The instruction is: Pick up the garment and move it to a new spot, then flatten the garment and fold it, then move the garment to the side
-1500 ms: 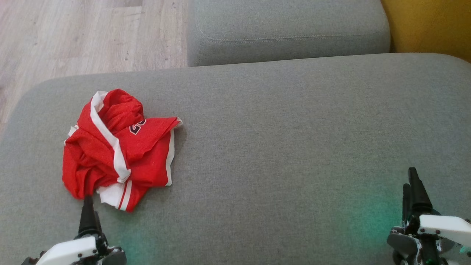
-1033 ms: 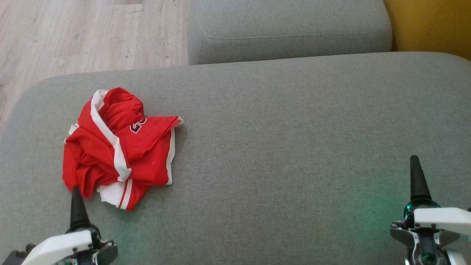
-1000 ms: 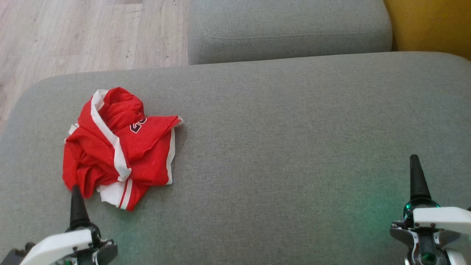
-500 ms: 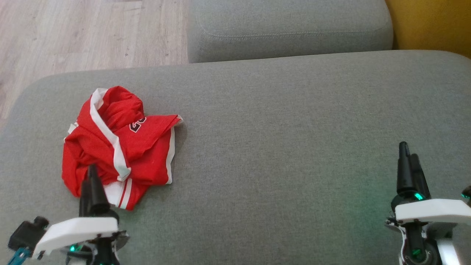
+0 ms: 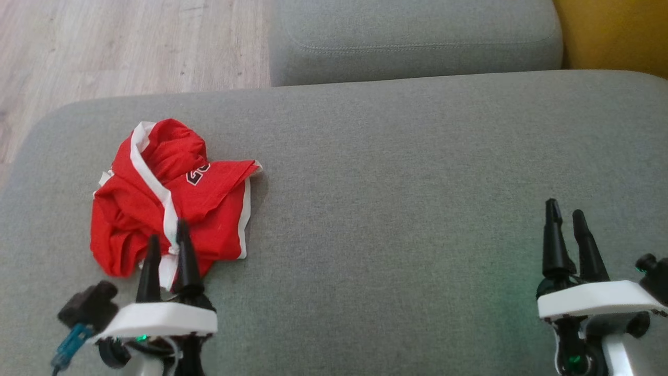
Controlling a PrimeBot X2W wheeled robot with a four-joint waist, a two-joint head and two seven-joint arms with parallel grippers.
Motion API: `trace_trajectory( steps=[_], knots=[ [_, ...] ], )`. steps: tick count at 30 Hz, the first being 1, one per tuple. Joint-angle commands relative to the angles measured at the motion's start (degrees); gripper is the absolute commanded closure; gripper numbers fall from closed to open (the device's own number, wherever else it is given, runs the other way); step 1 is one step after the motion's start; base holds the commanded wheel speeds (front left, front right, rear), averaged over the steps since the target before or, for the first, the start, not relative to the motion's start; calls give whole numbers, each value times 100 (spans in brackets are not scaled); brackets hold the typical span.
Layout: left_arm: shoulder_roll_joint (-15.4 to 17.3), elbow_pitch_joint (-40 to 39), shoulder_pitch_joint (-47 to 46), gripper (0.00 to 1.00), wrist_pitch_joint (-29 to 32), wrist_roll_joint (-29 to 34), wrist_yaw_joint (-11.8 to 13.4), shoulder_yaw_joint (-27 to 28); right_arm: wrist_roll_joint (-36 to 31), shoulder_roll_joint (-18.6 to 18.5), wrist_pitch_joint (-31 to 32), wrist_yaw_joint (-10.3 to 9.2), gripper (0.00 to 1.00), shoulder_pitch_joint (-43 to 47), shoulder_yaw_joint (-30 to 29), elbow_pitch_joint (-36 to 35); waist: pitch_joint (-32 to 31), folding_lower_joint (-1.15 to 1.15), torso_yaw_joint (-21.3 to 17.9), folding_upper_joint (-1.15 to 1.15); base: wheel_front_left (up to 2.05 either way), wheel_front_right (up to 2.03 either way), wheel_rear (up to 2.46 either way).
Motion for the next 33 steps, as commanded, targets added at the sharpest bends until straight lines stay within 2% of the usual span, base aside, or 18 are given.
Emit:
trace_trajectory(
  steps=[1,10,24,33],
  knots=[
    [110,-182,-316,0,-81,237,44,9,-237,-41,-88,26,0,-229,120,-254,6,0,3,0,0,0,0],
    [300,-106,-477,0,-234,1012,355,-475,-1080,-44,-240,29,0,-237,262,-337,19,0,-15,0,0,0,0],
    [540,-196,-627,0,-456,1833,777,-1019,-2175,-49,-460,34,0,-223,419,-461,57,0,-64,0,0,0,0],
    [756,95,-869,0,-609,2626,871,-1558,-3113,-53,-612,37,0,-227,478,-557,84,0,-43,0,0,0,0]
  ],
)
